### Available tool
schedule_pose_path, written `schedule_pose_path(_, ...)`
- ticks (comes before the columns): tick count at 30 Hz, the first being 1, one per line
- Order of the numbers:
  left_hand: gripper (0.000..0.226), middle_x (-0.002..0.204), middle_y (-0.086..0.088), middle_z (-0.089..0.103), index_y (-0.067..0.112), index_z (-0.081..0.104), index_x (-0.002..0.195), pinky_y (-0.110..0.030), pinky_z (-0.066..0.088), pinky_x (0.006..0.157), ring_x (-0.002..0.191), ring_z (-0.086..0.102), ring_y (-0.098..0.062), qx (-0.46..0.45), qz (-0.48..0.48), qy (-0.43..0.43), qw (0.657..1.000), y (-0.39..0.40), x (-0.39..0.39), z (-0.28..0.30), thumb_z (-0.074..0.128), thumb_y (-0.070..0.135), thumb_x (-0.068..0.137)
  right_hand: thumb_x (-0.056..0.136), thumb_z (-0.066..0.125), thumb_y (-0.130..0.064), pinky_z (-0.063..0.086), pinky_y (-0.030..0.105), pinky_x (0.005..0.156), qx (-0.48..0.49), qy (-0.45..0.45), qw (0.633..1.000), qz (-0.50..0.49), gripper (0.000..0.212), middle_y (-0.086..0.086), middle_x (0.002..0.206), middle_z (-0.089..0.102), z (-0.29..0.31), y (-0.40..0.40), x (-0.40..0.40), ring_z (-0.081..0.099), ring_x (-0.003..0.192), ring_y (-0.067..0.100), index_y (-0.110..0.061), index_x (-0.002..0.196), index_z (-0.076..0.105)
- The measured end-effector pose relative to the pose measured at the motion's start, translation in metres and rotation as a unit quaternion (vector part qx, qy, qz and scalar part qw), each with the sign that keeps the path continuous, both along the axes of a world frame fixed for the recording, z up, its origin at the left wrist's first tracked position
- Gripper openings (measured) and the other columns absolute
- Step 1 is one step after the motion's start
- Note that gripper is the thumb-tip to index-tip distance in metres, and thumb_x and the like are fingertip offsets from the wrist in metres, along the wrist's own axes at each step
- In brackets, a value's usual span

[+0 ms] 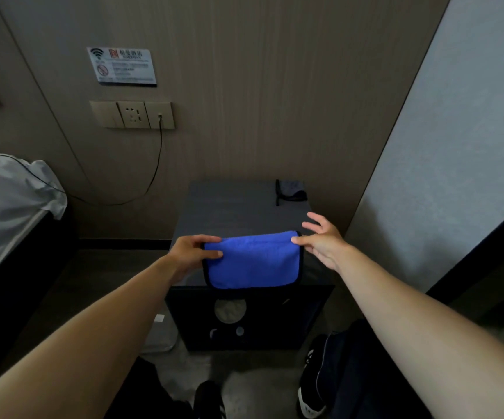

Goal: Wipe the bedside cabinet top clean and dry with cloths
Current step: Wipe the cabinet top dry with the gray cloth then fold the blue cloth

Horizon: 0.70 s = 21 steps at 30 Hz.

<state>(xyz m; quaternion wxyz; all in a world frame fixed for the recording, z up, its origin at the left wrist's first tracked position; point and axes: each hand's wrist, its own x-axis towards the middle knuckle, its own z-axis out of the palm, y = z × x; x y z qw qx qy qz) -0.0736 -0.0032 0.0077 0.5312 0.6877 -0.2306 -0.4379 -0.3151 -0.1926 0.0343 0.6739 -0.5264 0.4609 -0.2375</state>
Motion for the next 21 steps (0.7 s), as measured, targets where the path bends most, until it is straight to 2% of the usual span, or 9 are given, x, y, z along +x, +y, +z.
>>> schedule_pose_path(2,0.035,0.088,-0.009,0.069,0.003,0.070,0.106,-0.021,0.059,0.064,0.079,0.066,-0.018,-0.002,0.023,-0.049,0.999,-0.001,-0.001,-0.002,0.081,-0.005,0.073,0.072,0.078,0.014,0.053,0.042,0.094,-0.048,0.020,0.999,-0.007,0.080,0.006,0.139,0.056,0.002,0.002,0.002,0.058,0.121,0.028,-0.018,0.140,0.051)
schedule_pose_path(5,0.027,0.082,-0.013,0.072,0.003,0.074,0.095,-0.034,0.060,0.074,0.078,0.068,-0.022,0.016,0.011,-0.113,0.993,-0.002,0.005,-0.008,0.085,0.006,0.071,0.074,0.079,0.008,0.055,0.027,0.073,-0.110,0.067,0.992,-0.002,0.059,0.007,0.117,0.070,0.005,0.004,0.003,0.066,0.102,0.019,-0.011,0.126,0.061)
schedule_pose_path(7,0.020,0.081,-0.012,0.073,0.006,0.076,0.089,-0.033,0.058,0.074,0.077,0.067,-0.020,0.027,-0.010,-0.168,0.985,-0.002,0.008,-0.009,0.085,0.011,0.073,0.074,0.081,0.003,0.053,0.024,0.067,-0.124,0.086,0.988,-0.005,0.049,0.007,0.105,0.074,0.003,0.002,0.004,0.069,0.096,0.017,-0.012,0.118,0.065)
schedule_pose_path(9,0.015,0.081,-0.010,0.073,0.008,0.076,0.088,-0.027,0.054,0.072,0.075,0.065,-0.016,0.019,-0.013,-0.199,0.980,-0.004,0.008,-0.006,0.083,0.015,0.077,0.075,0.083,-0.003,0.056,0.027,0.070,-0.146,0.127,0.981,0.005,0.043,0.005,0.098,0.075,0.000,0.001,0.006,0.069,0.093,0.016,-0.014,0.114,0.067)
schedule_pose_path(12,0.012,0.078,-0.005,0.068,0.007,0.071,0.088,-0.019,0.049,0.066,0.074,0.061,-0.013,0.002,0.009,-0.170,0.985,-0.010,0.002,0.006,0.078,0.014,0.081,0.078,0.082,-0.011,0.060,0.035,0.078,-0.216,0.220,0.950,0.050,0.032,0.003,0.091,0.074,-0.006,-0.001,0.008,0.069,0.087,0.017,-0.017,0.106,0.069)
schedule_pose_path(14,0.013,0.078,-0.005,0.065,0.006,0.067,0.088,-0.020,0.046,0.062,0.075,0.059,-0.014,-0.019,0.040,-0.142,0.989,-0.016,-0.001,0.011,0.075,0.015,0.084,0.082,0.079,-0.014,0.060,0.033,0.071,-0.236,0.242,0.938,0.074,0.022,0.004,0.090,0.073,-0.008,0.002,0.012,0.070,0.083,0.019,-0.015,0.102,0.071)
schedule_pose_path(16,0.018,0.078,-0.005,0.066,0.007,0.065,0.087,-0.023,0.047,0.062,0.073,0.060,-0.016,-0.040,0.043,-0.165,0.985,-0.019,-0.004,0.015,0.076,0.020,0.084,0.087,0.075,-0.018,0.058,0.032,0.070,-0.264,0.279,0.916,0.115,0.015,0.003,0.097,0.072,-0.010,0.006,0.017,0.069,0.089,0.020,-0.016,0.100,0.071)
schedule_pose_path(18,0.023,0.076,-0.007,0.066,0.007,0.067,0.085,-0.029,0.049,0.065,0.072,0.062,-0.015,-0.061,0.015,-0.224,0.973,-0.020,-0.007,0.017,0.079,0.025,0.081,0.089,0.072,-0.024,0.054,0.033,0.083,-0.299,0.321,0.882,0.175,0.015,0.002,0.106,0.070,-0.011,0.008,0.022,0.066,0.101,0.021,-0.019,0.103,0.069)
schedule_pose_path(21,0.030,0.065,-0.006,0.059,0.010,0.063,0.071,-0.029,0.046,0.062,0.064,0.056,-0.010,-0.081,-0.047,-0.292,0.952,-0.025,-0.012,0.023,0.083,0.032,0.076,0.085,0.077,-0.024,0.050,0.034,0.092,-0.295,0.333,0.857,0.260,0.032,0.001,0.120,0.064,-0.007,0.018,0.033,0.060,0.115,0.020,-0.022,0.115,0.064)
